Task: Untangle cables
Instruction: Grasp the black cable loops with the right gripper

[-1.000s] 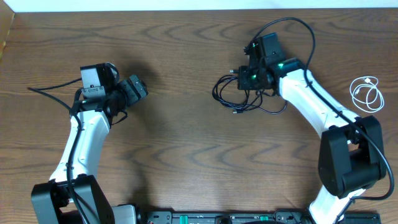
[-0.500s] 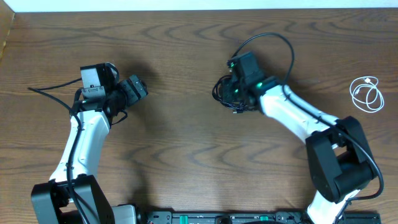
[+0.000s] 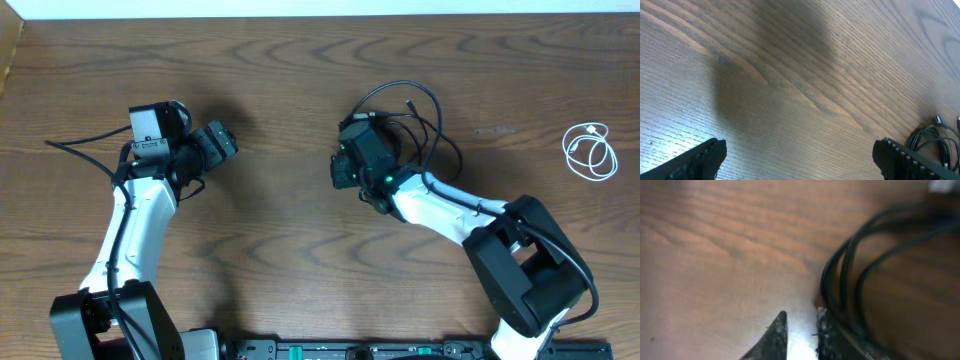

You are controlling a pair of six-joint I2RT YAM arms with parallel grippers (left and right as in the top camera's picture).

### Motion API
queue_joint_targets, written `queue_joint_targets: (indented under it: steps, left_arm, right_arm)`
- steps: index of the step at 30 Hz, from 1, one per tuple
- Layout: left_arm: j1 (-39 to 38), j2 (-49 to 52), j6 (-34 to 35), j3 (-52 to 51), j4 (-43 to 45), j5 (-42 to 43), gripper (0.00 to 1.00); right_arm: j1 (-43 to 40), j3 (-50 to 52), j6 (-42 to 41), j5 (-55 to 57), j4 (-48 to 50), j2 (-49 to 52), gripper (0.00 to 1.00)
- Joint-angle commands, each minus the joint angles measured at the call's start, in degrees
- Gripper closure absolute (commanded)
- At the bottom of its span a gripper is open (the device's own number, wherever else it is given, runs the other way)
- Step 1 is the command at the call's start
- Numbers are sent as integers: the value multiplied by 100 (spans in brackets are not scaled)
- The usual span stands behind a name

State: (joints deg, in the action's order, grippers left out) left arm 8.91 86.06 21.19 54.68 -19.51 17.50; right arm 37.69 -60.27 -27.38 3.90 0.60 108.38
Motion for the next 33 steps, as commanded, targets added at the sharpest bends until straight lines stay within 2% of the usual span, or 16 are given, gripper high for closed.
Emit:
queue_joint_targets:
  steps: [1,4,7,11,17,19,21,22,23,25,29,31,33]
  left_arm:
    - [17,-7,-7,70,-13,-42,2]
    - [20,-7,-7,70,-13,-39,2]
    - [17,-7,-7,70,-13,-42,2]
    - [20,-7,-7,70,-13,-42,2]
    - [17,-7,-9,70,-13,-42,2]
    - [17,-7,-7,70,-13,-42,2]
    - [17,-7,-7,70,-13,-39,2]
    - [20,-7,-7,70,-13,-42,2]
    - [17,-7,-7,70,-13,-42,2]
    - [17,-7,-7,70,-13,-42,2]
    - [20,-7,-7,70,-13,-42,2]
    - [20,-7,-7,70,-13,-42,2]
    - [17,-7,-7,70,-13,-39,2]
  right_arm:
    - [-31,-9,487,647,173,63,78]
    - [-278,-402,1058,-278,-127,63,64]
    - [-448,-1182,1051,-702,-1001,66,60]
    - [-555,-2151,1263,-706,-2144,66,57]
    - [-562,-2135,1419,-688,-2461,203,55]
    - [-562,-2087,1416,-688,-2465,367,48]
    - [-562,-2083,1416,-691,-2463,590,37]
    - [-562,-2083,1419,-688,-2465,691,39]
    - [-562,-2083,1419,-686,-2463,778,55]
    - [-562,-2083,1419,-686,-2413,935,77]
    - [-555,-2083,1419,-688,-2352,1150,97]
    - [-533,-2081,1419,-688,-2361,1222,99]
    - [-496,-2081,1419,-688,-2378,1292,93]
